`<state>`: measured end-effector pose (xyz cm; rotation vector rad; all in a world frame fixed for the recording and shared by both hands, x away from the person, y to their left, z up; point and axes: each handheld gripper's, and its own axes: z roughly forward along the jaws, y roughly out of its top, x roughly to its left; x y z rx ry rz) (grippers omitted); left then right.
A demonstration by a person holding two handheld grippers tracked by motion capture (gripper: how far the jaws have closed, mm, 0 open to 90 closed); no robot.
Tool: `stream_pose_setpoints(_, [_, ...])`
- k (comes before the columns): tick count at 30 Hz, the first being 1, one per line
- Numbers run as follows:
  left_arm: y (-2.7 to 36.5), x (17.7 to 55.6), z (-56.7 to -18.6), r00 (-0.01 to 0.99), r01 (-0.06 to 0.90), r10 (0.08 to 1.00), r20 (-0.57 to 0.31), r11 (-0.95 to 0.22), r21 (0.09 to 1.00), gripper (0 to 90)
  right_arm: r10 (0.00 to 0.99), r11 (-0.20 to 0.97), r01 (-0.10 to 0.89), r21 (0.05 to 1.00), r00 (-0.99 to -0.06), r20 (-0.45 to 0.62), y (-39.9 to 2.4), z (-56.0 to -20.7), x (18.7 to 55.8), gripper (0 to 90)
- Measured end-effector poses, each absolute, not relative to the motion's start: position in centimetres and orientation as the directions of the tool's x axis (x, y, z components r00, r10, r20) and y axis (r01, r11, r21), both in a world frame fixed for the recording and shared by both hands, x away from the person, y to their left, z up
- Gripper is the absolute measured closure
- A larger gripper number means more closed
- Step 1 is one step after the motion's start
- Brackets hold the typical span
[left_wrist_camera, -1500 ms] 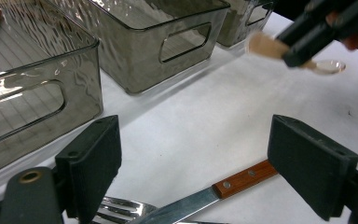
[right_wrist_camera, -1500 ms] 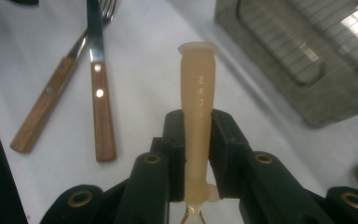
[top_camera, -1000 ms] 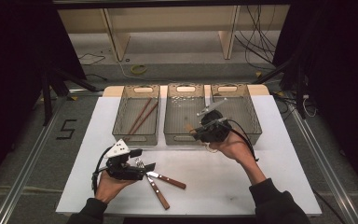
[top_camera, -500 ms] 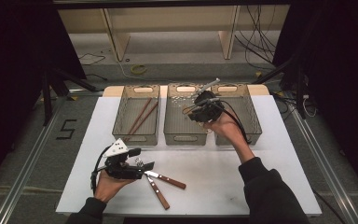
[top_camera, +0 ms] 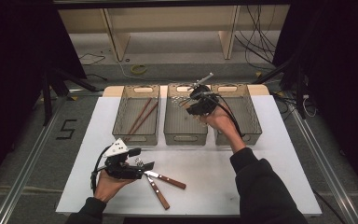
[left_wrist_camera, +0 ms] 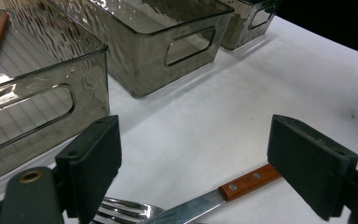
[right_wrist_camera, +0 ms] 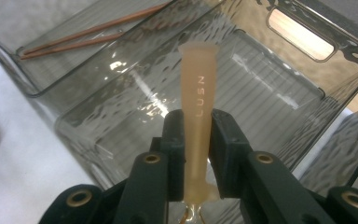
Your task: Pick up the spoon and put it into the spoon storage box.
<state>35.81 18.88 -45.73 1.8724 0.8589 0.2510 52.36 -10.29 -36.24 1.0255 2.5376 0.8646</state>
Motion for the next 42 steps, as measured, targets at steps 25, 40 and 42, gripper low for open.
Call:
stream_pose_setpoints(25, [18.8, 35.8, -45.7, 0.729, 0.442, 0.656, -0.196, -0.233, 0.866, 17.1, 0.729, 0.568, 0.592, 0.573, -0.684, -0.016, -9.5, -38.6, 54.5, 54.9])
stream_pose_setpoints(40, [19.0, 35.9, -45.6, 0.721, 0.445, 0.665, -0.196, -0.226, 0.867, 17.1, 0.636, 0.596, 0.508, 0.622, -0.772, 0.022, -10.6, -36.3, 49.6, 38.3])
stream_pose_setpoints(42, [19.0, 35.9, -45.6, 0.72, 0.445, 0.666, -0.195, -0.227, 0.866, 17.1, 0.63, 0.599, 0.501, 0.625, -0.776, 0.019, -10.7, -36.3, 49.1, 38.0])
